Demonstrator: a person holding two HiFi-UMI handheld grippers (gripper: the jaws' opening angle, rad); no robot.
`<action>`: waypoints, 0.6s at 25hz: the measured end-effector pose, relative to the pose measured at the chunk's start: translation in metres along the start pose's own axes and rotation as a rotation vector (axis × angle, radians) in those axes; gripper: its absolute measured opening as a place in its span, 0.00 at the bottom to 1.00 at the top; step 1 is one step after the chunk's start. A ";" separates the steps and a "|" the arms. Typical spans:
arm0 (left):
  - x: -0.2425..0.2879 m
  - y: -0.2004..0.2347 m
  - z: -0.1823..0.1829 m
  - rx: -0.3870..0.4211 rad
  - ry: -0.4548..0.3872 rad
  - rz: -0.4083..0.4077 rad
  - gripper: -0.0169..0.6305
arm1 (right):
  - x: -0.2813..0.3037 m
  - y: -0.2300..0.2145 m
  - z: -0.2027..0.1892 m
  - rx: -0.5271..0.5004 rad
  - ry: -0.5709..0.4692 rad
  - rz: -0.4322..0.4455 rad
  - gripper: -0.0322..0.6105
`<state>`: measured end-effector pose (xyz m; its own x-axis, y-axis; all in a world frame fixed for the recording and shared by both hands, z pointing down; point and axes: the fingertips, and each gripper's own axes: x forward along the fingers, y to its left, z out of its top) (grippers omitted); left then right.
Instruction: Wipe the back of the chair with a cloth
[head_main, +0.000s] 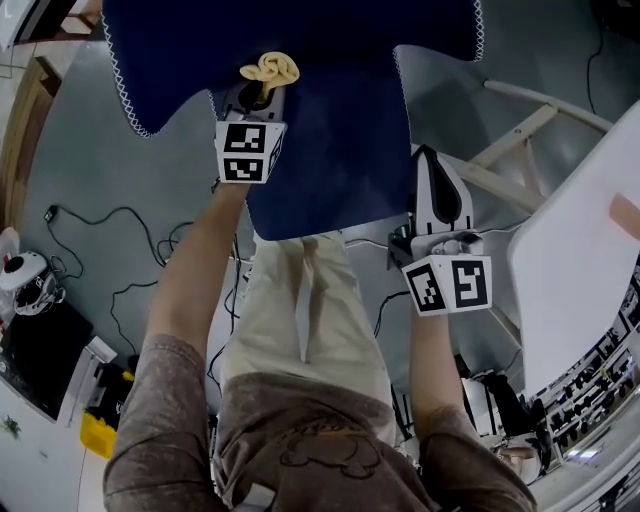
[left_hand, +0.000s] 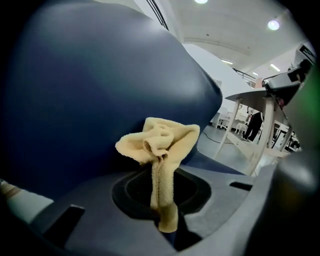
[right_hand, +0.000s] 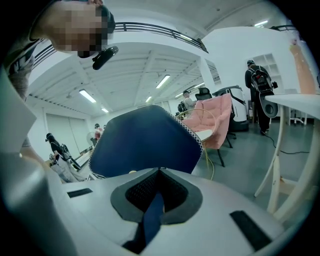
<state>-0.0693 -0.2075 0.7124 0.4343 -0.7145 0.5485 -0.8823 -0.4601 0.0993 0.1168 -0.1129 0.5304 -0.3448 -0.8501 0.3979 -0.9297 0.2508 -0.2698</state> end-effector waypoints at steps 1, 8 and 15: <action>0.005 -0.008 0.001 0.006 0.000 -0.017 0.11 | -0.001 -0.001 0.000 0.001 0.000 -0.001 0.09; 0.048 -0.058 0.013 0.066 0.022 -0.132 0.11 | -0.009 -0.014 -0.004 0.013 0.005 -0.006 0.09; 0.084 -0.109 0.027 0.076 0.027 -0.239 0.11 | -0.016 -0.031 -0.003 0.030 -0.003 -0.030 0.09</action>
<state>0.0688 -0.2317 0.7256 0.6233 -0.5663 0.5393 -0.7382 -0.6536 0.1668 0.1505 -0.1053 0.5348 -0.3168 -0.8584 0.4035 -0.9351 0.2115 -0.2843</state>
